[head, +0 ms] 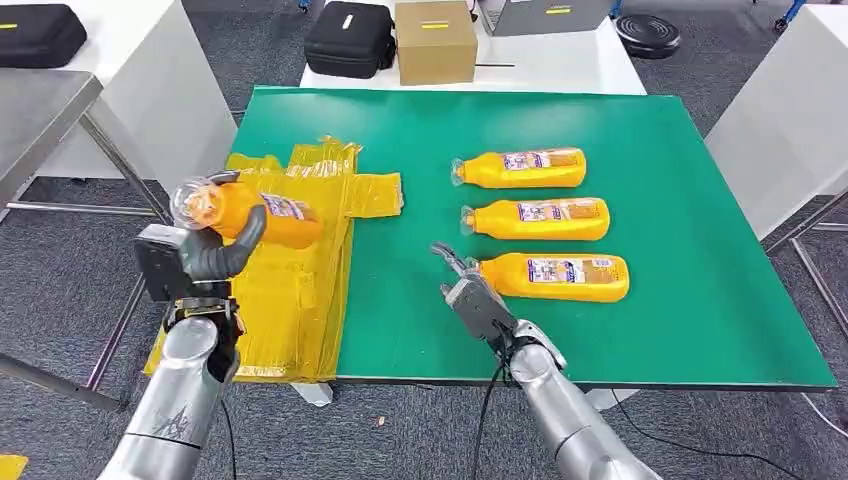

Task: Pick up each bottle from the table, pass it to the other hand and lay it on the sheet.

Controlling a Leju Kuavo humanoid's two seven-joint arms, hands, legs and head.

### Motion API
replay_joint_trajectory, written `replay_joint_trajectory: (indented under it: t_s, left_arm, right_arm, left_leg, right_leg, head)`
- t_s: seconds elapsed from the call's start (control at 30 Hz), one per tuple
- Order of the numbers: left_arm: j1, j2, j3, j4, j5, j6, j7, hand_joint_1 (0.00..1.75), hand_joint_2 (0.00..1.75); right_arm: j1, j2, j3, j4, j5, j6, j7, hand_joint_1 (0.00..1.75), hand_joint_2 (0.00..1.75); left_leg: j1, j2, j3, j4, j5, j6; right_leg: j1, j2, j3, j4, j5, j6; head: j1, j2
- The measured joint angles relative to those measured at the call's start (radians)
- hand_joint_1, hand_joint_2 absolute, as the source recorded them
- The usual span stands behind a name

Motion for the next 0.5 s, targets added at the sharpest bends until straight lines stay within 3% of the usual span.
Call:
replay_joint_trajectory:
  t_s: [0.2, 0.5]
  left_arm:
    - [0.02, 0.049, -0.068, -0.02, -0.338, 0.059, 0.108, 1.75, 1.75]
    - [0.155, 0.128, -0.093, -0.185, -0.756, 0.112, 0.243, 1.75, 1.75]
  right_arm:
    - [0.029, -0.02, -0.046, -0.043, 0.0, 0.008, 0.008, 0.0, 0.0]
    - [0.087, -0.048, -0.124, -0.124, 0.002, 0.027, 0.008, 0.0, 0.0]
  left_leg:
    - [0.0, 0.0, 0.0, 0.0, 0.0, 0.0]
    - [0.0, 0.0, -0.001, 0.0, 0.0, 0.0]
  right_leg:
    - [0.0, 0.0, 0.0, 0.0, 0.0, 0.0]
    - [0.0, 0.0, -0.001, 0.0, 0.0, 0.0]
  head:
    - [0.0, 0.0]
    - [0.0, 0.0]
